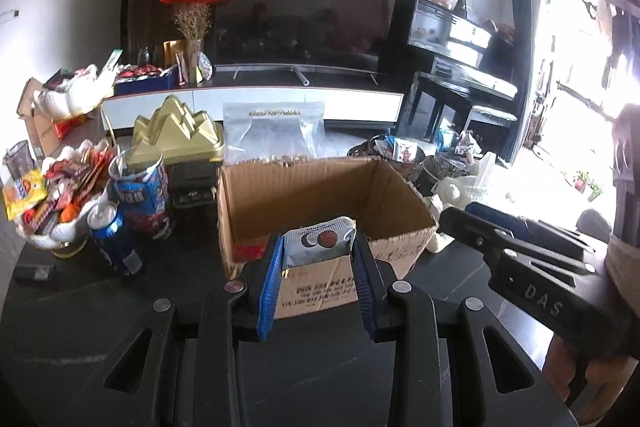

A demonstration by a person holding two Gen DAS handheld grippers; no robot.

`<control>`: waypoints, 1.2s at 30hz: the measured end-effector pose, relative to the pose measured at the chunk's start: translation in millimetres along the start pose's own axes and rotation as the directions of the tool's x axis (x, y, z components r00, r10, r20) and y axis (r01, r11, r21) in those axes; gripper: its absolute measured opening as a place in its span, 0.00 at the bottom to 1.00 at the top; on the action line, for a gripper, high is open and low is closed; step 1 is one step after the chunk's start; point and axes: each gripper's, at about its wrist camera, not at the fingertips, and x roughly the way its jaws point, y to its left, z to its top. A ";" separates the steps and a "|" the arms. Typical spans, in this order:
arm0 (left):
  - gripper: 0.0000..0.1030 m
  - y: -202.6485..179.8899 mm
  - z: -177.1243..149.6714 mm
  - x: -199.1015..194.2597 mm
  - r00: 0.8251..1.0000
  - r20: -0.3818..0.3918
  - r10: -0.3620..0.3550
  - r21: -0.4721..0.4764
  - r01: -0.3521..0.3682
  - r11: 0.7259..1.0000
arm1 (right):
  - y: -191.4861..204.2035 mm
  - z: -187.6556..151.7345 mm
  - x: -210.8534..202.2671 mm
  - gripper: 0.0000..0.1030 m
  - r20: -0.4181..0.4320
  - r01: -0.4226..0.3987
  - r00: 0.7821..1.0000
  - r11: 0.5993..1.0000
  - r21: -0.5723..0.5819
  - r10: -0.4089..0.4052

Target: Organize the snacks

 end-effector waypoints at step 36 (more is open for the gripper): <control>0.63 31.1 49.4 113.1 0.936 -0.310 0.168 0.055 -0.158 0.986 | -15.4 46.6 123.9 0.59 -0.343 0.083 0.934 0.993 -0.078 -0.105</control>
